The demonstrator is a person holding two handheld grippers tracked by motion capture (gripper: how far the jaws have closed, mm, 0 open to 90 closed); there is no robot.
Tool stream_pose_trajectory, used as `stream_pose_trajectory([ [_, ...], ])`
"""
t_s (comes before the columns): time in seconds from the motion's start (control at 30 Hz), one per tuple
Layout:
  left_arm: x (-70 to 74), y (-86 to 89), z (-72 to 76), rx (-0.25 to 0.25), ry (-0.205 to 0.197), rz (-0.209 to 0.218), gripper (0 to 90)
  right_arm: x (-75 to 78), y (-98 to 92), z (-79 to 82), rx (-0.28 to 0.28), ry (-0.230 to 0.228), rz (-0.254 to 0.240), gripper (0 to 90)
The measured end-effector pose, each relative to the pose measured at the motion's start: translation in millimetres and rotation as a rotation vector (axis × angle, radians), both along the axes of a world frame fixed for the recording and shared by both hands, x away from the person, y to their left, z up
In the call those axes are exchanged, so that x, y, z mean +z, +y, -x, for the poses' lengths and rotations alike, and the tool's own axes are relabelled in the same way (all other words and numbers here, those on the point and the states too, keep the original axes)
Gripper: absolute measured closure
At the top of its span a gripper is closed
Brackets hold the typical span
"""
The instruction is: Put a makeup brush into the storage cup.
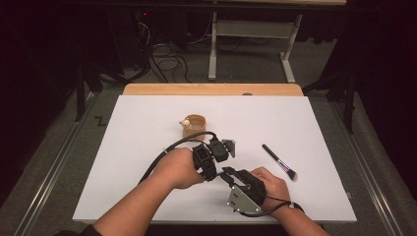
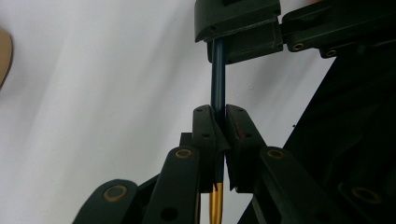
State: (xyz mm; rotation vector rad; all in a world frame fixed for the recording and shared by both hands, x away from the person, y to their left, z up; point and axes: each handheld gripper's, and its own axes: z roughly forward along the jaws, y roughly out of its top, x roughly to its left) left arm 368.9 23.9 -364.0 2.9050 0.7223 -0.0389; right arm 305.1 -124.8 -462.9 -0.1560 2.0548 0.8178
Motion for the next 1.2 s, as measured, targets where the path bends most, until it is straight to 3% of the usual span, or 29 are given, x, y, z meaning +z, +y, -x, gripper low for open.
stream_pose_trajectory([
  [0.2,1.0,0.5,0.1,0.000,0.000,0.005,82.9,-1.7,0.3,0.3,-0.008,0.004,0.000,76.4],
  [0.23,1.1,0.6,0.1,-0.001,0.001,0.006,83.0,0.5,-0.3,-1.7,0.010,-0.024,0.034,76.9],
  [0.47,2.5,1.3,0.5,0.000,-0.001,0.013,82.9,-1.7,0.2,0.0,0.005,-0.027,0.021,81.1],
  [0.5,2.8,1.7,0.3,-0.001,-0.001,0.016,82.9,-1.2,-0.2,-0.6,0.016,-0.040,0.048,82.1],
  [0.57,3.4,2.1,0.1,-0.001,-0.002,0.019,82.9,-3.6,1.1,0.8,0.015,-0.039,0.043,83.6],
  [0.67,3.9,2.7,0.0,0.000,-0.002,0.022,82.8,-3.8,1.1,0.7,0.028,-0.061,0.079,84.9],
  [0.7,4.1,2.8,-0.1,-0.001,-0.002,0.022,82.8,-5.0,1.9,1.4,0.023,-0.050,0.063,85.2],
  [0.77,4.3,3.0,-0.2,-0.001,-0.001,0.025,82.8,-4.6,1.5,1.2,0.030,-0.066,0.088,85.7],
  [1.2,4.5,2.8,-0.6,-0.001,-0.001,0.030,82.8,-4.5,1.4,1.5,0.029,-0.061,0.092,86.3],
])
